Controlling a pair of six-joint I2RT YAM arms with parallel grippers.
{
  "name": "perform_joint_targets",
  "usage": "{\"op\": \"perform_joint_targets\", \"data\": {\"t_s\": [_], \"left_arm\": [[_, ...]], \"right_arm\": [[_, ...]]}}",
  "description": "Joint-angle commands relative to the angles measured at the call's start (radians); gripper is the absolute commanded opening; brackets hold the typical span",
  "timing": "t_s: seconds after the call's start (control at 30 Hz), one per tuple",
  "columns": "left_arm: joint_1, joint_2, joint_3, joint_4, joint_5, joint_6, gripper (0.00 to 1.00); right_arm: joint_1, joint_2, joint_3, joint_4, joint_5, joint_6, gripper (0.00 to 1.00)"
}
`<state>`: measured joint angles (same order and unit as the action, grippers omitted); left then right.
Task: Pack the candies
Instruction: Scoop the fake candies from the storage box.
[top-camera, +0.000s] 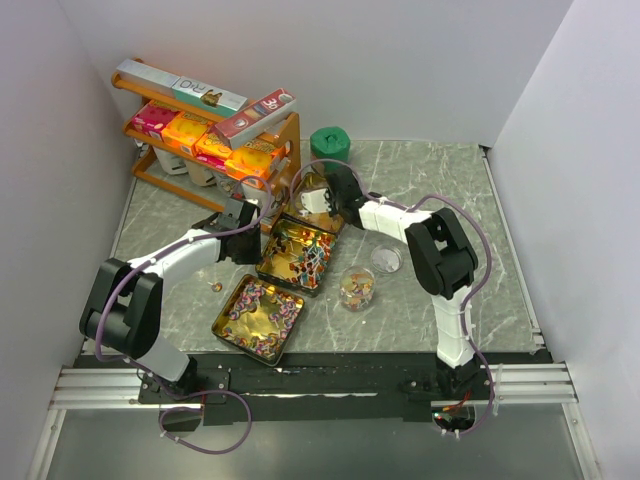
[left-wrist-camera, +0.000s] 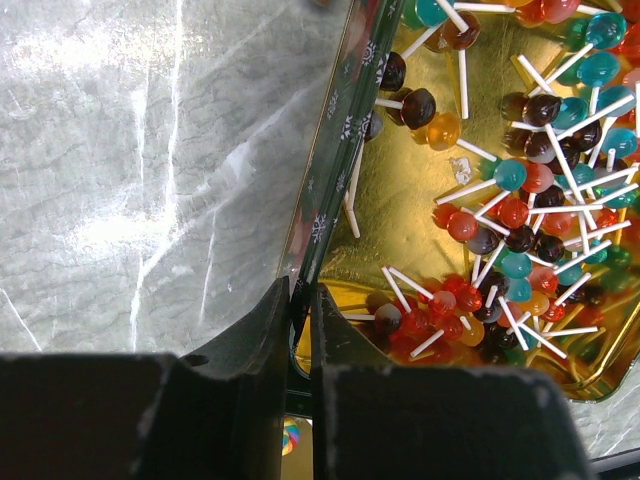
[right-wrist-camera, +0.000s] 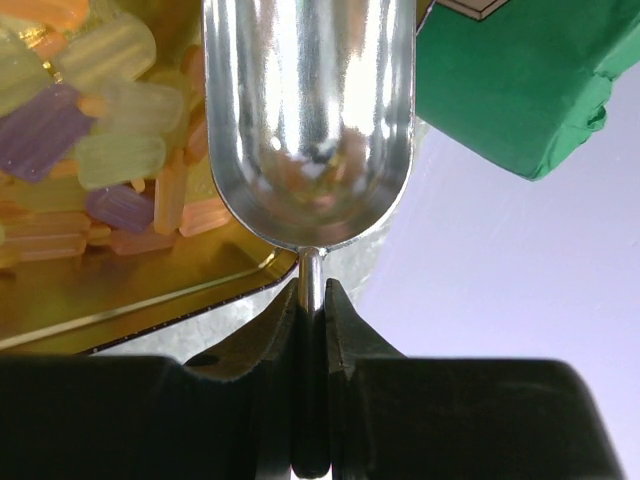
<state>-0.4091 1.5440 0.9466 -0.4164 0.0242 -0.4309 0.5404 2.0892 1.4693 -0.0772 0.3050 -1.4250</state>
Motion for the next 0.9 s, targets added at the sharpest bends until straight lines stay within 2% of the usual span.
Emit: {"op": "perform_joint_targets", "data": {"t_s": [0.0, 0.13, 0.27, 0.47, 0.67, 0.8, 0.87], "left_arm": [[0.001, -0.015, 0.017, 0.014, -0.012, -0.022, 0.08], [0.001, -0.019, 0.017, 0.016, -0.017, -0.023, 0.08], [0.001, -0.016, 0.017, 0.019, -0.021, -0.025, 0.08], [0.001, -0.019, 0.017, 0.016, -0.021, -0.023, 0.08], [0.001, -0.022, 0.017, 0.016, -0.015, -0.023, 0.08], [0.001, -0.019, 0.015, 0.019, -0.007, -0.022, 0.01], [0.003, -0.013, 0.017, 0.018, -0.001, -0.019, 0.01]], "right_arm": [[-0.005, -0.037, 0.008, -0.012, 0.020, -0.061, 0.00], [-0.005, -0.078, -0.053, -0.038, -0.023, -0.086, 0.00], [0.010, -0.123, -0.104, -0.125, -0.165, -0.057, 0.00], [0.032, -0.067, 0.000, -0.301, -0.247, 0.018, 0.00], [0.044, 0.009, 0.072, -0.338, -0.279, 0.035, 0.00], [0.047, 0.023, 0.065, -0.341, -0.299, 0.043, 0.00], [0.050, 0.025, 0.072, -0.364, -0.351, 0.060, 0.00]]}}
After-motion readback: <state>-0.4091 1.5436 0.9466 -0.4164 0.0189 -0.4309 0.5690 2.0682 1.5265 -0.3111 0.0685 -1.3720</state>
